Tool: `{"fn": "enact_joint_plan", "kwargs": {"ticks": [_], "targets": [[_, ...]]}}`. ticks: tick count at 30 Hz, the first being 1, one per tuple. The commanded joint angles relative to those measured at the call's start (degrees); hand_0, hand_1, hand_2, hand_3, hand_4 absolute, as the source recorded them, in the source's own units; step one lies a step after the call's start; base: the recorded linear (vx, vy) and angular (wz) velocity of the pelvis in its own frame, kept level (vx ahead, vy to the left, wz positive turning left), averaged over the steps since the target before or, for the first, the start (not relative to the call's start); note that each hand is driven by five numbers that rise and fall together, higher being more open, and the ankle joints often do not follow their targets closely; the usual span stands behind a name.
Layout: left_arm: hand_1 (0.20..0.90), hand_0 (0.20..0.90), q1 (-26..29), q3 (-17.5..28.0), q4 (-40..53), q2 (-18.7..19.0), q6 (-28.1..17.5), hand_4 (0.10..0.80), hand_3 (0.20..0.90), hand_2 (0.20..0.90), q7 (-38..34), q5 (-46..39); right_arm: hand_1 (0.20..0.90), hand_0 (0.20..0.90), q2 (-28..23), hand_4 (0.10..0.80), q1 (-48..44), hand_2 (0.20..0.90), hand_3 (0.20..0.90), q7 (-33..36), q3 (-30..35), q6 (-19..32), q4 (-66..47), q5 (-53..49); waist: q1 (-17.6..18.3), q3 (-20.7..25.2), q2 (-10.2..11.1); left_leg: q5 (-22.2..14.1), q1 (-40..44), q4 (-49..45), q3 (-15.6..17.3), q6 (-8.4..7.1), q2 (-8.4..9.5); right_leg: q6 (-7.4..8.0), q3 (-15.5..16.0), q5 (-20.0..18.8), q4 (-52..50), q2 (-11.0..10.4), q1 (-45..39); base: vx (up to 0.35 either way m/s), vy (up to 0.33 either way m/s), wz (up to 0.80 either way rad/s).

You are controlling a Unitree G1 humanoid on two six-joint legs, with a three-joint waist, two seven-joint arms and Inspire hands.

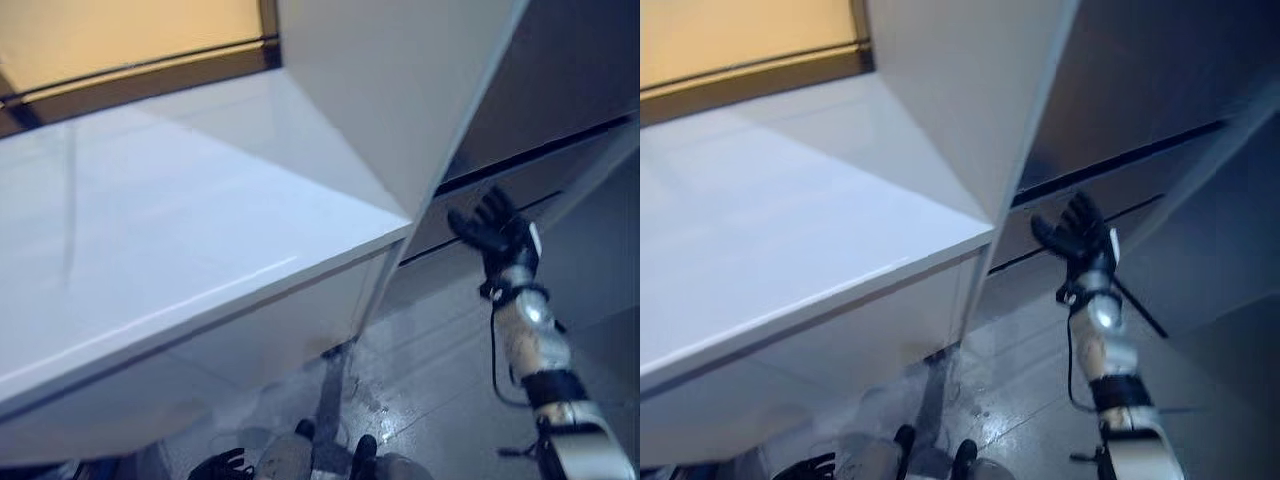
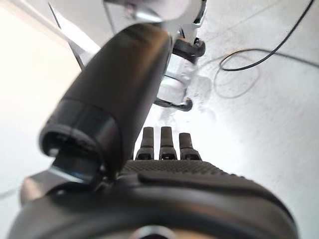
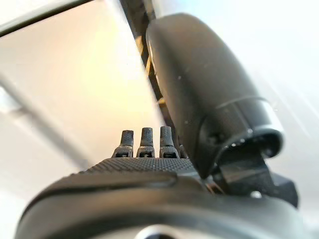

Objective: Put drinks into fridge and close the fridge

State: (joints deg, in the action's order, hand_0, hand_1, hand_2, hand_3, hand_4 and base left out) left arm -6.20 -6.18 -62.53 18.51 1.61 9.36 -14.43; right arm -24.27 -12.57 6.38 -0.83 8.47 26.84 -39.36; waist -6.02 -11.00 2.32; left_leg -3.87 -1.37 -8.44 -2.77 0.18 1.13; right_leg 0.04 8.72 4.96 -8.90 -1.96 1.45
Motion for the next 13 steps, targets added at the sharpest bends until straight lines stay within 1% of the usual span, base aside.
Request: {"fn": "enact_joint_plan", "kwargs": {"ticks": [1, 3, 7, 11, 12, 13], "targets": [[0.9, 0.9, 1.7, -0.7, 2.1, -1.0, -1.4, 0.8, 0.9, 0.9, 0.3, 0.7, 0.9, 0.9, -0.8, 0.8, 4.6, 0.9, 0.9, -3.0, 2.2, 6.1, 0.1, 3.2, 3.7, 5.5, -1.1, -1.2, 2.0, 4.7, 3.6, 1.14, 1.75, 3.0, -2.2, -0.1, 2.3, -0.1, -1.0, -0.122, -0.062, -0.52], [0.9, 0.9, 2.5, -0.9, 2.3, -0.8, -1.1, 0.8, 0.9, 0.9, 0.3, 0.3, 0.9, 0.9, 0.4, 0.8, 7.7, 0.9, 0.9, -2.5, 1.0, 5.2, 1.9, 5.2, 4.9, 5.8, -1.4, -0.4, 3.0, 6.4, 4.5, 0.8, 1.44, 3.1, -2.4, -0.4, 3.1, 0.2, -1.6, -0.115, -0.046, -0.4], [0.9, 0.9, 4.7, -1.5, 1.9, -0.8, -0.2, 0.8, 0.9, 0.9, 0.9, -0.2, 0.9, 0.9, 2.7, 0.8, 11.3, 0.9, 0.9, -4.6, -1.7, 3.3, 7.7, 8.6, 6.7, 6.0, -1.7, 0.0, 4.2, 7.5, 5.6, 0.47, 1.42, 3.22, -2.9, -0.8, 4.5, 0.5, -2.5, -0.109, -0.02, -0.2], [0.9, 0.9, 5.3, -2.2, -0.3, -2.2, -1.2, 0.8, 0.9, 0.9, 1.7, -0.3, 0.9, 0.9, 5.4, 0.8, 12.7, 0.9, 0.9, -9.9, -3.0, 0.9, 18.7, 10.0, 7.3, 6.1, -1.9, -0.6, 5.3, 7.3, 6.3, 0.56, 1.76, 3.23, -3.0, -1.4, 6.2, 0.7, -3.7, -0.079, -0.001, -0.07], [0.9, 0.9, 5.4, -2.2, -1.0, -2.6, -1.3, 0.8, 0.9, 0.9, 1.8, -0.3, 0.9, 0.9, 5.8, 0.8, 12.7, 0.9, 0.9, -11.8, -3.1, -0.1, 20.9, 11.5, 7.3, 6.1, -1.9, -0.7, 5.5, 7.3, 6.4, 0.58, 1.78, 3.24, -3.0, -1.5, 6.4, 0.8, -3.9, -0.064, 0.008, -0.1], [0.9, 0.9, 5.5, -2.0, -2.1, -3.1, -1.9, 0.8, 0.9, 0.9, 1.8, 0.4, 0.9, 0.9, 6.7, 0.8, 12.9, 0.9, 0.9, -14.8, -3.3, -1.3, 25.5, 10.6, 7.2, 6.2, -2.0, -0.7, 5.7, 7.3, 6.6, 0.56, 1.8, 3.26, -2.8, -1.5, 6.6, 0.8, -4.2, -0.043, 0.006, -0.08]]}}
